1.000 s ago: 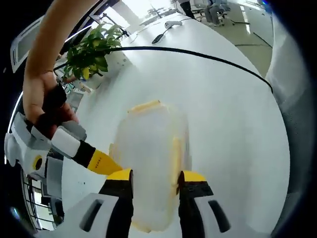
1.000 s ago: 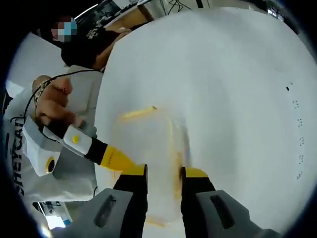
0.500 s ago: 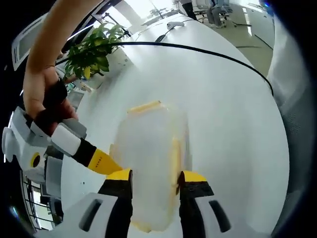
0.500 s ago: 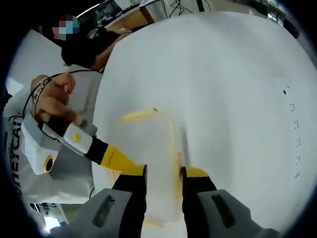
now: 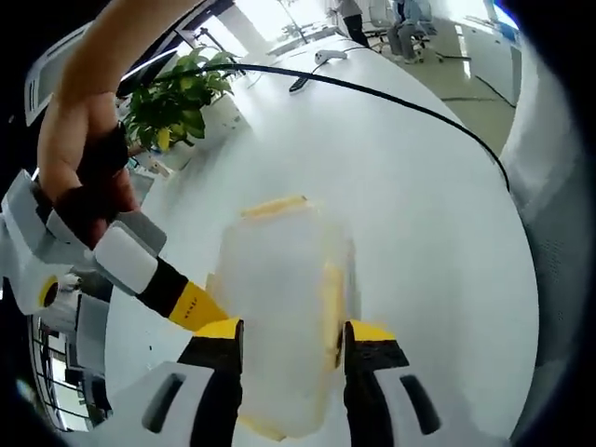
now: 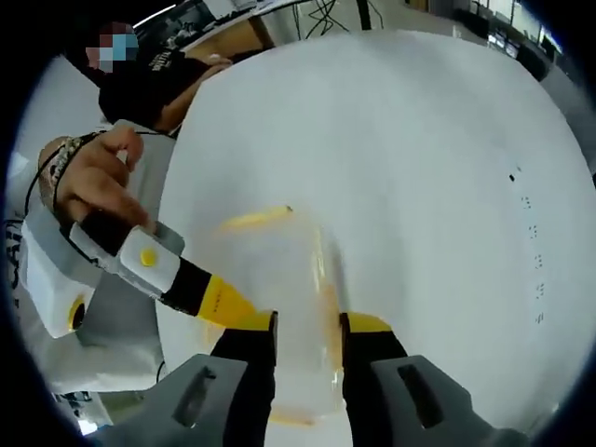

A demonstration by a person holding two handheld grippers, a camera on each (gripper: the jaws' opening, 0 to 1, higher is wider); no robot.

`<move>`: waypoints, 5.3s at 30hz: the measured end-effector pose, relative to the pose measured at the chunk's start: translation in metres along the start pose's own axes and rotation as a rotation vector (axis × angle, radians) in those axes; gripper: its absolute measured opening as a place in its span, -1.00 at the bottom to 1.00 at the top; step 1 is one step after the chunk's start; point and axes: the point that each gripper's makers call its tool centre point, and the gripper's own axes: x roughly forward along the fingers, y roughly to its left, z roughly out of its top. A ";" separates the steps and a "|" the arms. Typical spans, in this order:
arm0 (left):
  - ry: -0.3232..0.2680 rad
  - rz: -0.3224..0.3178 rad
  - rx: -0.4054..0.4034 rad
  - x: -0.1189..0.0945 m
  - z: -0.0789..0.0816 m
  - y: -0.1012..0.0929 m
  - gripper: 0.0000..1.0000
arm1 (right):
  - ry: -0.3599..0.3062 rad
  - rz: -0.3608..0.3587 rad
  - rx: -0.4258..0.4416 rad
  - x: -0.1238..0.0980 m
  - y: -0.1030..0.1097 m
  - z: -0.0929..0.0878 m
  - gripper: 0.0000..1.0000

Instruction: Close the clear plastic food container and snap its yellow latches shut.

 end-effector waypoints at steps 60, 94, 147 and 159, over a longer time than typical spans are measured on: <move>0.072 -0.340 -0.097 0.001 -0.046 0.022 0.44 | -0.092 -0.194 -0.209 -0.005 0.018 -0.078 0.35; 0.015 -0.336 -0.117 -0.032 -0.090 0.012 0.44 | -0.079 -0.217 -0.183 0.016 0.041 -0.027 0.34; 0.029 -0.372 -0.097 -0.038 -0.149 0.054 0.47 | -0.096 -0.219 -0.173 0.027 0.008 0.037 0.35; 0.006 -0.375 -0.117 -0.028 -0.152 0.073 0.48 | -0.095 -0.212 -0.183 0.023 -0.013 0.040 0.36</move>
